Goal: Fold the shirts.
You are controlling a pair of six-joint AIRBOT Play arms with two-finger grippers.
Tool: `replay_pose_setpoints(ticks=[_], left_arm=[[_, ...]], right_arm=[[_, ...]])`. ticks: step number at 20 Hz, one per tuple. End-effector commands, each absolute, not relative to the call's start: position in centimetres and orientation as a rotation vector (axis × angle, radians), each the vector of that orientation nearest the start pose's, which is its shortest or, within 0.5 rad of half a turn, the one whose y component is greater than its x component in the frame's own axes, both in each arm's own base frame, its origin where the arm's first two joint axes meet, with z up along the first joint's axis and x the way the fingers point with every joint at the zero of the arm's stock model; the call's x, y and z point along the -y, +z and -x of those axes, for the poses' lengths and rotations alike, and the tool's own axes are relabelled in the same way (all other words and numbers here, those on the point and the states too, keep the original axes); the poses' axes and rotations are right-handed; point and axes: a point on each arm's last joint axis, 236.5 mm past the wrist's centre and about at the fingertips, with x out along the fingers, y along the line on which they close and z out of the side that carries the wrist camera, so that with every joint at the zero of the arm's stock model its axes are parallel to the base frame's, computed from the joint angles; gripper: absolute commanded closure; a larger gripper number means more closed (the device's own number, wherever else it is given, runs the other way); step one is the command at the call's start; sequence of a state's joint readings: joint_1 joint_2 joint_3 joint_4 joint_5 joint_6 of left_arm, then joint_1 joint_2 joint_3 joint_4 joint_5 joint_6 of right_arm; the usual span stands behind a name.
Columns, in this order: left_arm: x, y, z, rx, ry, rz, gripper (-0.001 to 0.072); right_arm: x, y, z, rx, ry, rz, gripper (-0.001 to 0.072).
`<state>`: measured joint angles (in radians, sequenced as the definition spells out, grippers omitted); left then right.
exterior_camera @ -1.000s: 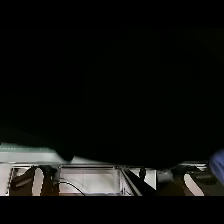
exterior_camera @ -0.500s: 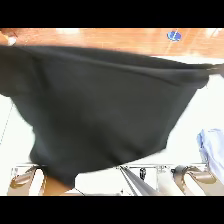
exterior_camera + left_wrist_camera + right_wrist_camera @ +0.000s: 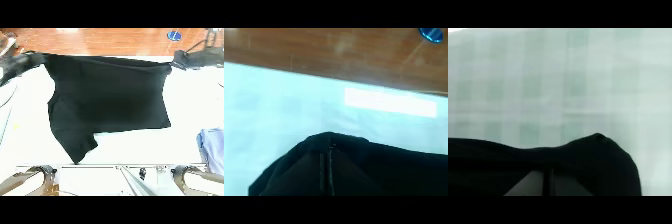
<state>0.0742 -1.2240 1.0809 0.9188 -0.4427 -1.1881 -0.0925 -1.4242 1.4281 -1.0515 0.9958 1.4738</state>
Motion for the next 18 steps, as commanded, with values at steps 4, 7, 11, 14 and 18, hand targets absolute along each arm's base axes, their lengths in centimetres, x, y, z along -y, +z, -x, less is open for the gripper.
replay_pose_setpoints(ticks=[4, 7, 11, 14, 18], left_arm=[[5.2, 4.1, -52.7, -0.754, -0.168, 0.427, 0.0201], [2.9, 2.5, -48.5, -0.973, -0.23, 0.369, 0.0202], [-1.9, 0.1, -38.9, -1.284, -0.275, 0.411, 0.0202], [-3.3, -3.6, -31.5, -1.431, -0.258, 0.567, 0.0202], [-4.0, -5.3, -28.5, -1.313, -0.134, 1.032, 0.0203]], right_arm=[[-3.5, 3.8, -55.1, -0.923, 0.194, -0.76, 0.0298], [-0.5, 4.5, -51.6, -1.016, 0.218, -0.767, 0.0299], [6.8, 4.9, -42.0, -1.225, 0.11, -0.529, 0.0299], [8.9, 2.9, -35.9, -1.231, -0.049, -0.51, 0.0299], [4.0, 0.0, -30.8, -1.145, -0.004, -0.676, 0.0299]])
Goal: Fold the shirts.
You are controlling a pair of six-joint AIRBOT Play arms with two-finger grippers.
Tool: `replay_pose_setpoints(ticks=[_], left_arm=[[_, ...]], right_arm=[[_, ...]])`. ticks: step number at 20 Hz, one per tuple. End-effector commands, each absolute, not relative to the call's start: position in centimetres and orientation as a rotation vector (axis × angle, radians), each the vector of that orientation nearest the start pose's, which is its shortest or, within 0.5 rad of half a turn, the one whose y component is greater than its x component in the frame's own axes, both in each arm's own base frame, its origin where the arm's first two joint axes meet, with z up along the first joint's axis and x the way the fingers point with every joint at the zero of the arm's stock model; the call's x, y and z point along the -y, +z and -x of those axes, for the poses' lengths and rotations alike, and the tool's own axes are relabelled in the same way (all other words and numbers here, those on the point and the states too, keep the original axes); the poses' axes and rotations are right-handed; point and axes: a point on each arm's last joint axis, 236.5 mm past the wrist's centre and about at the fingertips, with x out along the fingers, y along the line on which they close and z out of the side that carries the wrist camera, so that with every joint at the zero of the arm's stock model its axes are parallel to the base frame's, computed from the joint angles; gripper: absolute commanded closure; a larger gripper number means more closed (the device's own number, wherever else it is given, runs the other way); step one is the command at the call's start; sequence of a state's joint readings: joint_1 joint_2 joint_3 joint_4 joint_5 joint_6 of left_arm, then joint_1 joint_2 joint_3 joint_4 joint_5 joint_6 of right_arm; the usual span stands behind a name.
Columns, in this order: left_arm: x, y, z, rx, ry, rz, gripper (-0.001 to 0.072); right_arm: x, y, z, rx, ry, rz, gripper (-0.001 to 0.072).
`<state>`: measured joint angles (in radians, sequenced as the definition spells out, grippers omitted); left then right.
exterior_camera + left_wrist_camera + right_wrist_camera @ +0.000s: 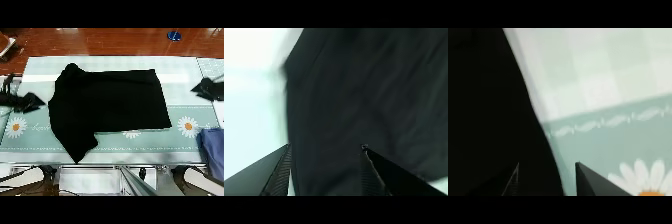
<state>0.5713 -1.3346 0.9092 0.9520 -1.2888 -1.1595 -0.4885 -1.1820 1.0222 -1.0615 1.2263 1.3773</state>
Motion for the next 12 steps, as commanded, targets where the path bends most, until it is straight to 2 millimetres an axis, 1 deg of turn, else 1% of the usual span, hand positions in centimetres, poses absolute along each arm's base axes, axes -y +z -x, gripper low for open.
replay_pose_setpoints(ticks=[1, 2, 3, 4, 5, 8, 11, 12], left_arm=[[-3.6, -5.3, -28.1, -1.294, -0.139, 1.119, 0.0203], [-3.3, -5.9, -27.3, -1.311, -0.134, 1.14, 0.0203], [-3.0, -6.6, -26.3, -1.352, -0.128, 1.126, 0.0203], [-2.6, -7.3, -25.5, -1.39, -0.125, 1.104, 0.0203], [-2.3, -7.7, -25.2, -1.41, -0.124, 1.088, 0.0203], [-1.1, -8.2, -24.8, -1.457, -0.153, 1.03, 0.0204], [-0.7, -9.5, -23.4, -1.547, -0.15, 0.962, 0.0204], [-0.6, -9.9, -23.3, -1.56, -0.144, 0.958, 0.0204]], right_arm=[[2.9, -0.5, -29.8, -1.145, 0.011, -0.693, 0.0299], [2.0, -1.0, -28.9, -1.146, 0.029, -0.703, 0.0299], [1.4, -1.4, -28.3, -1.149, 0.038, -0.714, 0.0299], [1.0, -1.8, -27.7, -1.156, 0.043, -0.718, 0.0299], [0.8, -2.1, -27.4, -1.164, 0.043, -0.723, 0.03], [0.6, -2.3, -27.2, -1.168, 0.049, -0.726, 0.0299], [0.6, -2.3, -27.2, -1.168, 0.051, -0.722, 0.03], [0.6, -2.3, -27.2, -1.168, 0.051, -0.722, 0.03]])
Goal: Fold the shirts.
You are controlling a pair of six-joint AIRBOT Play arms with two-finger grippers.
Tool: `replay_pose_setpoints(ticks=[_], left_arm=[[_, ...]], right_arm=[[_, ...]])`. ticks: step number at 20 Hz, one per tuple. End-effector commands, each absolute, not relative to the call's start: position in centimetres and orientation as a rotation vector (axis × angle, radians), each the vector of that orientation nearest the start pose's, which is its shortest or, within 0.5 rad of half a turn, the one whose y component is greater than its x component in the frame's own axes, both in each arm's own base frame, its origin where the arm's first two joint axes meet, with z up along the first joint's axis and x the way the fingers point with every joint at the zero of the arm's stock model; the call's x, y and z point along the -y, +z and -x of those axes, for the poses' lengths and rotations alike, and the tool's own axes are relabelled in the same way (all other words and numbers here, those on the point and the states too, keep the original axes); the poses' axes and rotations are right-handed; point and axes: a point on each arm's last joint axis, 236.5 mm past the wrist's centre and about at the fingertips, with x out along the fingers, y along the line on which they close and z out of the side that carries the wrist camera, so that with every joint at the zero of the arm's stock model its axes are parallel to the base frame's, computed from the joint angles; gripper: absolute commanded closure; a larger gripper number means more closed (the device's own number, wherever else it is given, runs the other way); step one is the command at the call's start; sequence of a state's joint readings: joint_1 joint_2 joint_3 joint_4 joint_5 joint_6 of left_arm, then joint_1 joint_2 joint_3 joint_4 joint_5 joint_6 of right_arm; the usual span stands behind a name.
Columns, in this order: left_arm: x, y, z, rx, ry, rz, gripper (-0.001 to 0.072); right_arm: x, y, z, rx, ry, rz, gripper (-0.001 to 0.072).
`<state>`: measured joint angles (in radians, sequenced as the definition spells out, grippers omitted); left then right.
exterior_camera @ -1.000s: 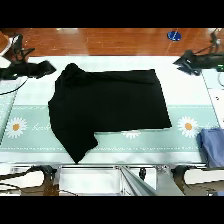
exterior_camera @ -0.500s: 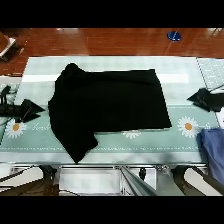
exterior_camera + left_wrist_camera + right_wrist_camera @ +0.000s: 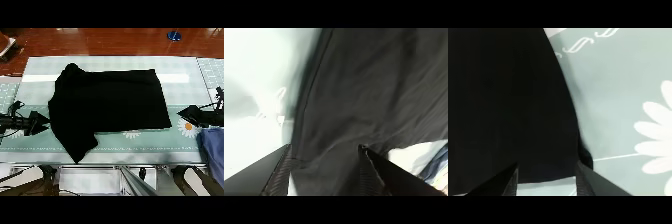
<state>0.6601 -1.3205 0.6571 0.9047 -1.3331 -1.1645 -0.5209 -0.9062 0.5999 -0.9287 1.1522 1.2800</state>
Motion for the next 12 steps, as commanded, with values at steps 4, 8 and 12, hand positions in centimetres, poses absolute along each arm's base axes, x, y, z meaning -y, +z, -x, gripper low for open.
replay_pose_setpoints(ticks=[4, 8, 12], left_arm=[[0.4, -10.8, -23.6, -1.585, -0.172, 0.915, 0.0204], [1.8, -12.1, -24.6, -1.594, -0.186, 0.824, 0.0448], [2.9, -12.1, -24.6, -1.603, -0.241, 0.762, 0.0685]], right_arm=[[0.6, -2.3, -27.3, -1.167, 0.05, -0.721, 0.03], [1.2, -2.4, -27.5, -1.155, 0.032, -0.705, 0.03], [6.8, -5.0, -25.6, -1.216, -0.232, -0.577, 0.03]])
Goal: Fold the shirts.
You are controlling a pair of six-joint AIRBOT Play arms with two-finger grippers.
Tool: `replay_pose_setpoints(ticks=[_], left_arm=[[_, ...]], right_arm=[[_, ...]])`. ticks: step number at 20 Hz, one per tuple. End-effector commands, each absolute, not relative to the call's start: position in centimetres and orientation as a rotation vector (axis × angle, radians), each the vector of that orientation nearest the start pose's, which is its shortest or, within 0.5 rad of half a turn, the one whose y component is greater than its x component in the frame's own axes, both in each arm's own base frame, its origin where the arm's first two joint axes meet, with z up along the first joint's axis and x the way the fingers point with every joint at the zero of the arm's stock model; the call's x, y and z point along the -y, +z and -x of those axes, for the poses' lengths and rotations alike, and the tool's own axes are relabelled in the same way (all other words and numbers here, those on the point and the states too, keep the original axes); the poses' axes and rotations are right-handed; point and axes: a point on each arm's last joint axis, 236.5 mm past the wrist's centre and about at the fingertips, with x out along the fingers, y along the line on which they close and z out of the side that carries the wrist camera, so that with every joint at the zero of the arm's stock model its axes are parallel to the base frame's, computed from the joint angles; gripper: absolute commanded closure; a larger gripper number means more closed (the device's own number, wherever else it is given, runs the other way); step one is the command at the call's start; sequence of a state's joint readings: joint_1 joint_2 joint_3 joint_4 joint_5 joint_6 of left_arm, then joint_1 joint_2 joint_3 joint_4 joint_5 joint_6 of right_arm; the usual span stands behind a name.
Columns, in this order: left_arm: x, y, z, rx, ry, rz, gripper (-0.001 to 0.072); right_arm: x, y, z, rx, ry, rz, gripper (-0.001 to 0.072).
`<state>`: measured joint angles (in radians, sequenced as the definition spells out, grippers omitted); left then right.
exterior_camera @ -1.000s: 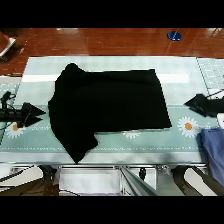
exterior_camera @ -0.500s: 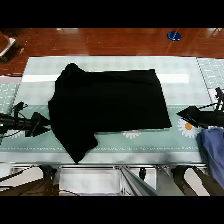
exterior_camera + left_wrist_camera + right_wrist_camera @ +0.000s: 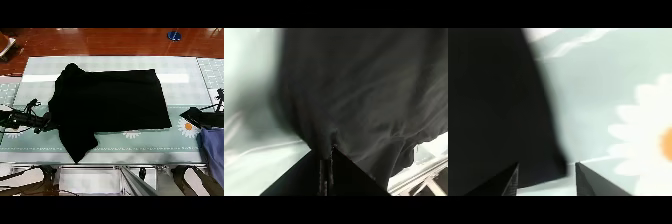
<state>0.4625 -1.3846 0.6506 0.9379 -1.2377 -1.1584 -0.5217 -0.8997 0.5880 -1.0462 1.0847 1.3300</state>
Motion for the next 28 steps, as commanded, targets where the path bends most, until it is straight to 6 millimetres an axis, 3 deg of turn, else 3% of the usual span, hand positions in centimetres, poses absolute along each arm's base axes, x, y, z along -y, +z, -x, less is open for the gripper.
replay_pose_setpoints(ticks=[1, 4, 8, 11, 17, 18, 20, 21, 23, 24, 26, 28], left_arm=[[2.8, -12.1, -24.6, -1.6, -0.245, 0.759, 0.0685], [2.8, -12.1, -24.6, -1.596, -0.252, 0.749, 0.0685], [2.8, -12.1, -24.6, -1.595, -0.251, 0.75, 0.0685], [2.8, -12.1, -24.6, -1.595, -0.25, 0.75, 0.0684], [2.9, -12.0, -24.8, -1.59, -0.251, 0.758, 0.0684], [3.0, -11.9, -25.0, -1.582, -0.252, 0.767, 0.0684], [3.7, -11.3, -26.0, -1.539, -0.272, 0.811, 0.0684], [4.1, -10.6, -26.8, -1.503, -0.291, 0.835, 0.0684], [4.5, -8.3, -29.2, -1.4, -0.319, 0.87, 0.0685], [4.5, -5.8, -31.2, -1.304, -0.35, 0.872, 0.0685], [4.5, 2.0, -35.9, -1.034, -0.43, 0.849, 0.0684], [4.3, 13.7, -39.4, -0.691, -0.505, 0.778, 0.0685]], right_arm=[[6.9, -5.4, -24.8, -1.255, -0.245, -0.577, 0.03], [4.2, -6.7, -23.3, -1.375, -0.167, -0.665, 0.03], [0.4, -7.5, -24.8, -1.403, -0.005, -0.822, 0.03], [-1.1, -9.6, -24.2, -1.498, 0.028, -0.833, 0.03], [-3.5, -11.3, -28.0, -1.42, 0.034, -0.865, 0.0307], [-4.0, -11.4, -28.6, -1.403, 0.036, -0.87, 0.0326], [-5.3, -10.8, -29.7, -1.374, 0.095, -0.846, 0.0585], [-6.2, -9.8, -30.7, -1.345, 0.16, -0.82, 0.0692], [-6.9, -6.5, -32.9, -1.304, 0.252, -0.798, 0.0693], [-7.1, -3.9, -34.2, -1.273, 0.306, -0.77, 0.0693], [-6.7, 3.4, -37.7, -1.131, 0.38, -0.683, 0.0693], [-5.7, 13.3, -40.6, -0.912, 0.401, -0.565, 0.0694]])
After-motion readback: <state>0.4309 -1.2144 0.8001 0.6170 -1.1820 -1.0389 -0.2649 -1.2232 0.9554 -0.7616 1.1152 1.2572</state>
